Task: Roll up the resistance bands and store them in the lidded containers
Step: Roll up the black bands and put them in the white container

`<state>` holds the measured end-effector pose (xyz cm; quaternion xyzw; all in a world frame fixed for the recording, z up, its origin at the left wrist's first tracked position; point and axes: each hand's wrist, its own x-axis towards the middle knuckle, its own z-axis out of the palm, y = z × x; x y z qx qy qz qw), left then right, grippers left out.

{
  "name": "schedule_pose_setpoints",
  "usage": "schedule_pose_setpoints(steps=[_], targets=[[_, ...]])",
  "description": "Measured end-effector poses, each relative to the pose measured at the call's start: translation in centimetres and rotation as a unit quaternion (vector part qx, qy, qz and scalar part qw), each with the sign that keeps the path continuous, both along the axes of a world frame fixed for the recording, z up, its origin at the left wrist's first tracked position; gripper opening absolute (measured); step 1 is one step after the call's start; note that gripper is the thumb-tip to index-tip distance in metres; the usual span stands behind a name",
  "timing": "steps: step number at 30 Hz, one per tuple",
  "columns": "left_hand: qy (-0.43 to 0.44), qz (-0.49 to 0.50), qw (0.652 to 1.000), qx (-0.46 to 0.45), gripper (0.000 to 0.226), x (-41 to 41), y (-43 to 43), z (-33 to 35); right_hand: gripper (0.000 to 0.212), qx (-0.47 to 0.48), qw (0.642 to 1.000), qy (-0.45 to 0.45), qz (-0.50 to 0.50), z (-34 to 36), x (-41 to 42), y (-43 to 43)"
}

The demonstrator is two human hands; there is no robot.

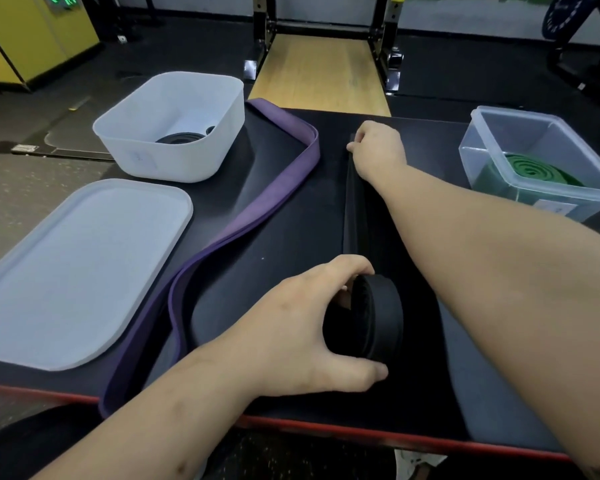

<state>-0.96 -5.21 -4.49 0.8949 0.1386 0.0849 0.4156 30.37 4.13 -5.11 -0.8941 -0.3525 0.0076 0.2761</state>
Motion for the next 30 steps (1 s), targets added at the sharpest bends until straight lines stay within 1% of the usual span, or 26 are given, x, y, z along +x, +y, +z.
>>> schedule_pose_setpoints(steps=[3, 5, 7, 9, 11, 13, 17, 21, 23, 26, 30], targets=[[-0.003, -0.001, 1.0, 0.007, 0.082, -0.1, 0.1, -0.1, 0.018, -0.025, 0.999, -0.013, 0.029, 0.1, -0.7, -1.2], [0.0, 0.0, 1.0, 0.018, 0.082, -0.1, 0.0, -0.1, 0.03, -0.07, 0.995, -0.028, 0.065, 0.2, -1.4, -2.8], [0.006, -0.002, 1.0, 0.031, 0.083, -0.2, -0.2, -0.1, 0.043, -0.109, 0.989, -0.022, 0.096, 0.4, -2.6, -4.7], [0.012, 0.004, 0.999, 0.045, 0.082, -0.3, -0.2, -0.2, 0.05, -0.129, 0.986, -0.013, 0.105, 0.8, -4.1, -6.6], [0.022, 0.024, 0.998, 0.047, 0.082, -0.4, -0.2, -0.2, 0.048, -0.139, 0.984, -0.02, 0.111, 1.2, -5.9, -8.5], [0.029, 0.032, 0.998, 0.049, 0.083, -0.4, -0.3, -0.2, 0.043, -0.143, 0.982, -0.028, 0.124, 1.7, -7.9, -10.7], [0.038, 0.037, 0.997, 0.06, 0.086, -1.0, -0.8, 0.1, 0.037, -0.148, 0.977, -0.004, 0.152, 2.7, -12.3, -16.0], [0.033, 0.037, 0.997, 0.054, 0.08, -1.8, -1.3, 0.5, 0.03, -0.114, 0.982, 0.015, 0.148, 2.3, -15.9, -21.0], [0.02, 0.04, 0.998, 0.045, 0.078, -2.2, -1.5, 0.6, 0.033, -0.077, 0.984, 0.054, 0.148, 1.9, -16.8, -22.1], [0.007, 0.049, 0.998, 0.034, 0.076, -2.6, -1.6, 0.5, 0.04, -0.017, 0.979, 0.14, 0.146, 1.0, -16.6, -22.6], [-0.016, 0.06, 0.998, 0.026, 0.077, -2.4, -1.9, 0.5, 0.049, 0.037, 0.963, 0.198, 0.178, 0.6, -16.3, -23.2]])
